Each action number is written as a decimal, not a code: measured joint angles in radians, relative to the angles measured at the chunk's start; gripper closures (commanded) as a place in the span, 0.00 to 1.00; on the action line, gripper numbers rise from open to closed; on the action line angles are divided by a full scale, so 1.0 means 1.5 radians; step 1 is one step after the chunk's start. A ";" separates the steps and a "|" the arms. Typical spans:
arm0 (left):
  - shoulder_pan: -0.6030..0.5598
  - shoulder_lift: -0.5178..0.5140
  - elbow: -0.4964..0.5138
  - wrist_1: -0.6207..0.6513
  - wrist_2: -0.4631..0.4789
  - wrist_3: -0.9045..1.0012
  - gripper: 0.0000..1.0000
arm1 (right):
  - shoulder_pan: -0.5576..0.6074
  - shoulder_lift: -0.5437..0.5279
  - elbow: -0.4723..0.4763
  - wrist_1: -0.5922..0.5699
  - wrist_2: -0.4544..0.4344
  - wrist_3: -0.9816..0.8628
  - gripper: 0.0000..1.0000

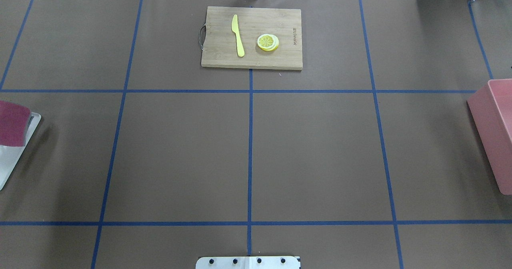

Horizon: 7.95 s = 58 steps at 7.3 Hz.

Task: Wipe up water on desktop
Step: 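Close the left gripper on the pink towel lying on the white tray, then lift the pink towel with the left gripper while the right arm approaches, then grasp the hanging towel with the right gripper below the left gripper, then open the left gripper and withdraw it while the right gripper pulls the towel away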

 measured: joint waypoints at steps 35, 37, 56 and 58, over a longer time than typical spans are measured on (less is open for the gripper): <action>0.358 -0.430 -0.068 0.030 0.202 -0.983 1.00 | -0.346 0.175 0.006 0.330 -0.227 0.325 0.01; 0.425 -0.505 -0.064 0.052 0.252 -1.075 1.00 | -0.475 0.236 0.002 0.329 -0.397 0.337 0.01; 0.525 -0.538 -0.125 0.055 0.301 -1.075 0.01 | -0.632 0.286 -0.003 0.323 -0.637 0.306 1.00; 0.483 -0.482 -0.128 0.056 0.299 -0.953 0.01 | -0.601 0.287 -0.003 0.323 -0.613 0.313 1.00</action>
